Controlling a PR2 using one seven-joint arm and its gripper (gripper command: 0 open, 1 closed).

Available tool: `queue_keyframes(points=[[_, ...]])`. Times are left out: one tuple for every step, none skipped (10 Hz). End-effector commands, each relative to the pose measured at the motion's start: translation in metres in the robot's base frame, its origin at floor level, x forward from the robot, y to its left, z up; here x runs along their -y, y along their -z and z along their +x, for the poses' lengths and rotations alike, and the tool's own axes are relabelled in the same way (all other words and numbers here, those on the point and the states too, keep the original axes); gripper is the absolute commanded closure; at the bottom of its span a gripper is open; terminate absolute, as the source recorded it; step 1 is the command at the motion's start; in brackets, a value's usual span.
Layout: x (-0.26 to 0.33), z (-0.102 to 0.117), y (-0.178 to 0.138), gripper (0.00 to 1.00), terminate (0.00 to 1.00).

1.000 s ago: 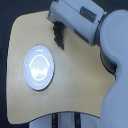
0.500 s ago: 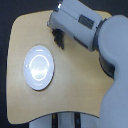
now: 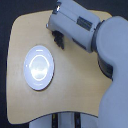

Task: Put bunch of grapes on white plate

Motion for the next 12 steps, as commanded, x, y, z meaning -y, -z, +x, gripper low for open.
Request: queue_keyframes(points=[[-0.0002,-0.0061,-0.0027,1.0,0.0],[-0.0008,-0.0061,-0.0025,1.0,0.0],[-0.0003,-0.0054,-0.0031,1.0,0.0],[0.0031,-0.0035,-0.0038,1.0,0.0],[0.0037,-0.0024,-0.0036,1.0,0.0],[0.0041,-0.0025,-0.0034,1.0,0.0],[0.0048,-0.0025,-0.0035,1.0,0.0],[0.005,-0.0024,-0.0038,1.0,0.0],[0.005,-0.0021,-0.0038,1.0,0.0],[0.005,-0.0016,-0.0043,1.0,0.0],[0.0049,-0.0013,-0.0046,1.0,0.0],[0.0056,-0.0009,-0.0046,1.0,0.0]])
